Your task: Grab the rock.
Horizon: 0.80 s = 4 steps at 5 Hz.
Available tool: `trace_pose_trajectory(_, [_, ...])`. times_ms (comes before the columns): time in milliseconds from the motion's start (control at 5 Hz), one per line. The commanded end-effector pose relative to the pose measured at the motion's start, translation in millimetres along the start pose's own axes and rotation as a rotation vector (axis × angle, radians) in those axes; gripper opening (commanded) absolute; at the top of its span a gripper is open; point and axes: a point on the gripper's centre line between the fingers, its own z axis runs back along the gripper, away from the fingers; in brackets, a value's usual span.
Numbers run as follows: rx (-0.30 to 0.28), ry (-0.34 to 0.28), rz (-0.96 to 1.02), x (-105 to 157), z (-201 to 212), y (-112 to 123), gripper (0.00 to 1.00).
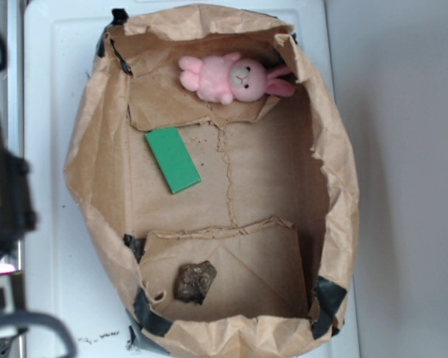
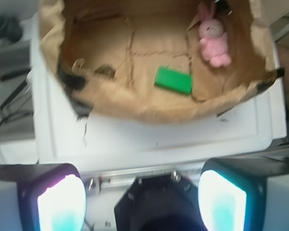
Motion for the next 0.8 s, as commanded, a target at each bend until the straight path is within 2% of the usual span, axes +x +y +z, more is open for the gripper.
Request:
trace_pose_trajectory(0, [0.028, -0.041, 0.042, 44, -15, 5, 1.00])
trace_pose_trajectory(400, [0.078, -0.065, 0.141, 66, -42, 35, 1.00])
trace_pose_trajectory(600, [0.108, -0.055, 0.166, 71, -53, 39, 1.00])
